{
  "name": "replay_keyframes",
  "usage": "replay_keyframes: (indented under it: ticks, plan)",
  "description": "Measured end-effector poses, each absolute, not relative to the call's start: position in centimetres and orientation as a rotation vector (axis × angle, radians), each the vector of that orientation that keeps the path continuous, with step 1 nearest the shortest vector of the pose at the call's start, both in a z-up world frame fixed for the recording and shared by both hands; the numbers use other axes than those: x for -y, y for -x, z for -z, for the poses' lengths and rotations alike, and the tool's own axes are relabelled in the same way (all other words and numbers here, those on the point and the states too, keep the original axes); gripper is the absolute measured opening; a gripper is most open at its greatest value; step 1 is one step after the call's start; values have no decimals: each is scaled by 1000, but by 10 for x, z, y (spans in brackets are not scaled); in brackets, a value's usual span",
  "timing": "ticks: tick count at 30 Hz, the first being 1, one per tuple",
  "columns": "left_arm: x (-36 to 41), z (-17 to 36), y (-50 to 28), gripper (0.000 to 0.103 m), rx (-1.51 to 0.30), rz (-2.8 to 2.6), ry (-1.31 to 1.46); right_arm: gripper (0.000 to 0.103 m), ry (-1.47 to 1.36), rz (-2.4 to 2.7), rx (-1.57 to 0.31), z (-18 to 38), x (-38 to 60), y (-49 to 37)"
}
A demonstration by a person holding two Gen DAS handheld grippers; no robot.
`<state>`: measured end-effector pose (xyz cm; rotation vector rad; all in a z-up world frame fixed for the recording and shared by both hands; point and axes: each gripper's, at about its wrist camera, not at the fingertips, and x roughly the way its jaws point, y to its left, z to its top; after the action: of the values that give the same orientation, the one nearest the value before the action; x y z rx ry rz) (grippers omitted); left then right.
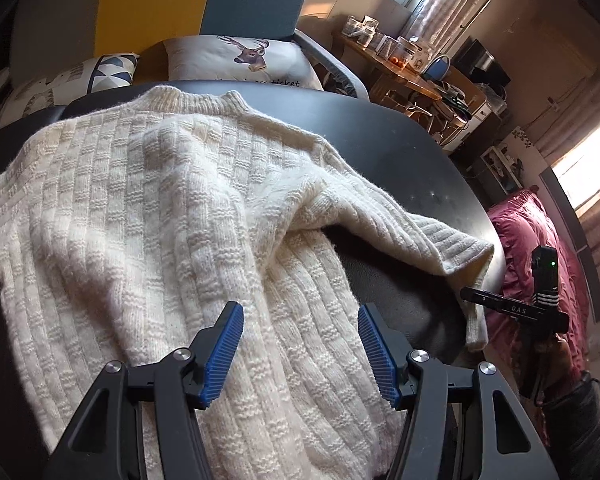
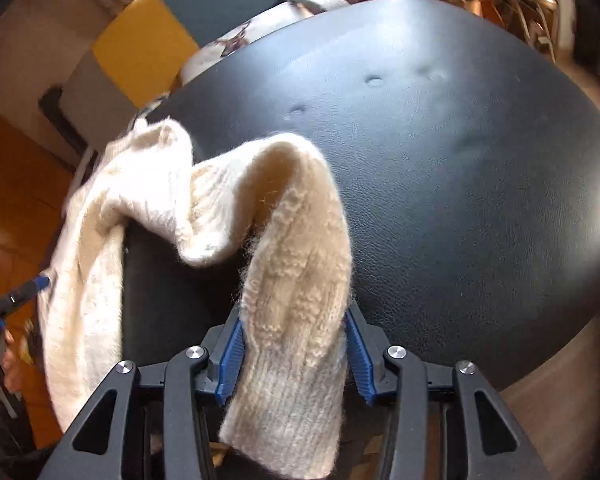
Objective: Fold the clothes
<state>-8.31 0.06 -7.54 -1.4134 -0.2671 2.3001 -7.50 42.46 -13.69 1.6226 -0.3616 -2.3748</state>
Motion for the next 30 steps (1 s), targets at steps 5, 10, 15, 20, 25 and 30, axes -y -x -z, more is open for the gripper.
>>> replay_keyframes:
  ticks: [5,10,15,20,25,30]
  plan:
    - [7,78,76,61,293,-2301,1417,50,-1660,2441,191,134,-403,77]
    - [14,79,70,61,288,-2308,1418,11,-1646,2525,248,127,-407,73]
    - [21,77,69,61,272,-2325,1392,11,-1588,2493,29,86,-402,67]
    - [31,71,78,61,297,-2341,1368,10,-1344,2563,214,4,-449,49]
    - [32,65,106,61,288,-2368,1376,11,-1510,2613,517,32,-532,92]
    - [19,57,137,61,250,-2378,1364,15,-1748,2533,780,107,-581,131]
